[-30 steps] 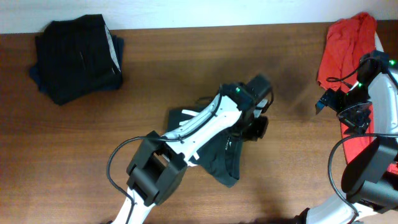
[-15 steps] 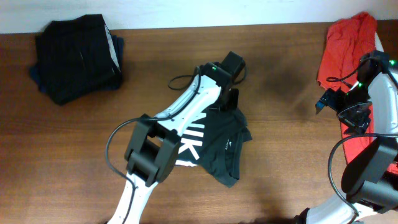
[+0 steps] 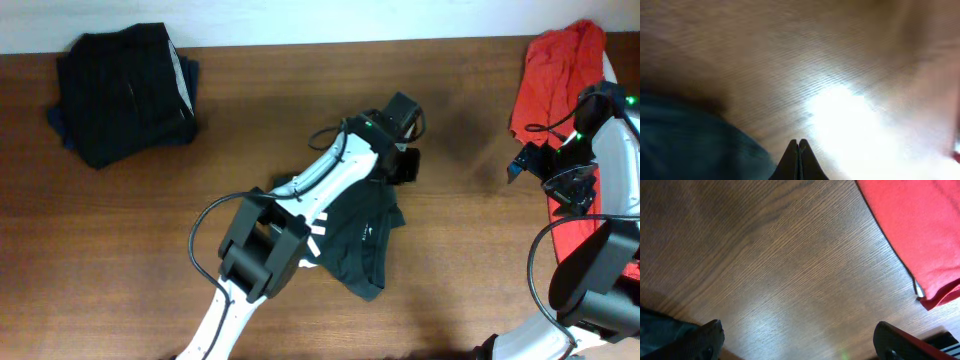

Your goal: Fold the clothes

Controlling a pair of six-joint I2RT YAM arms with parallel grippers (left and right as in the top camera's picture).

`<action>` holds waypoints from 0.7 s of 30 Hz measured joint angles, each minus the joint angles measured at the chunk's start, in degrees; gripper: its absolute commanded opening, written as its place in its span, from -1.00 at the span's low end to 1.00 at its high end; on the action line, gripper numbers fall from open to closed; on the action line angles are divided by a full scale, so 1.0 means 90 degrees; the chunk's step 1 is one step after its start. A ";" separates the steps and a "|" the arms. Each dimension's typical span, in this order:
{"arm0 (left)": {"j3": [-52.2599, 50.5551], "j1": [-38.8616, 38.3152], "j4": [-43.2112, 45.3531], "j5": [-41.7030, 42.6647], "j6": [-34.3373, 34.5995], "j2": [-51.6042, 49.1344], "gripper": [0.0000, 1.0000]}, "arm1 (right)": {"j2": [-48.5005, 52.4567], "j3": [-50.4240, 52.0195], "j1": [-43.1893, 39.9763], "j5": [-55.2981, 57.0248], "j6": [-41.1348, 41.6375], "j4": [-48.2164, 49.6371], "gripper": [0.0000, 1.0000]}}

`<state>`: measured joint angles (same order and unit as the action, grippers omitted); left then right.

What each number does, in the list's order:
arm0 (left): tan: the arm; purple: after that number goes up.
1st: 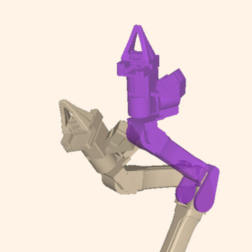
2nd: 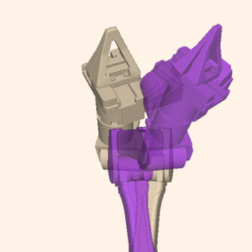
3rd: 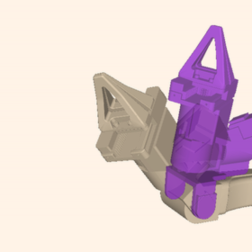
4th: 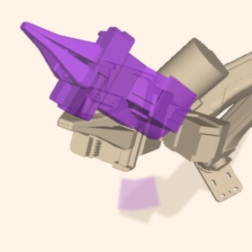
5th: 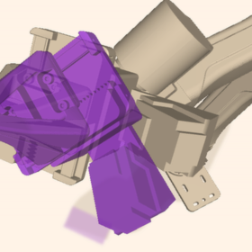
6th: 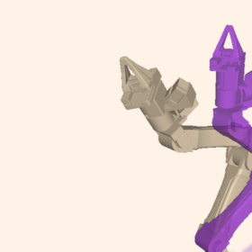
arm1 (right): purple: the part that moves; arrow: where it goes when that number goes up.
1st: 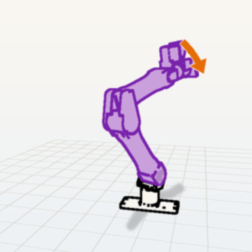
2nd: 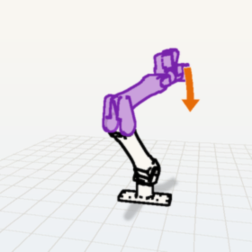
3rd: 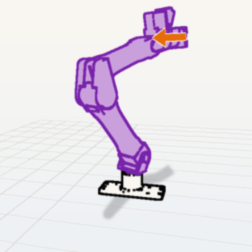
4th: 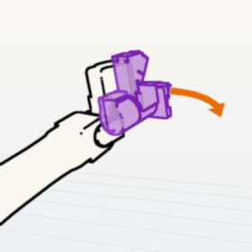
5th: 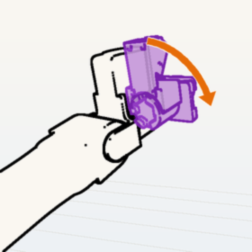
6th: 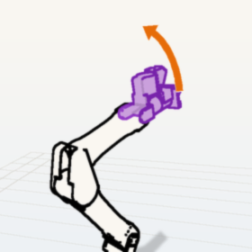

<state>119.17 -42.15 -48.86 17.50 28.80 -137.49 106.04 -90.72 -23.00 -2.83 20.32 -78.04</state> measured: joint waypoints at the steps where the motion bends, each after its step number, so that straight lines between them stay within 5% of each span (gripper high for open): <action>1: 0.0267 -0.0012 -0.0262 0.0063 -0.0007 0.0000 -1.00 | -0.0002 0.0000 0.0000 0.0002 0.0000 0.0002 0.97; 10: 0.1253 0.0160 -0.2803 -0.1222 -0.0265 0.0413 -0.99 | 0.0000 0.0000 0.0000 0.0000 0.0000 0.0000 0.97; 21: 0.0869 0.0121 -0.1027 -0.1229 -0.0189 -0.0799 -1.00 | 0.0000 0.0000 0.0000 0.0000 -0.0002 0.0000 0.97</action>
<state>127.00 -41.06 -58.11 6.44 27.09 -144.68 106.04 -90.72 -23.00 -2.83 20.29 -78.04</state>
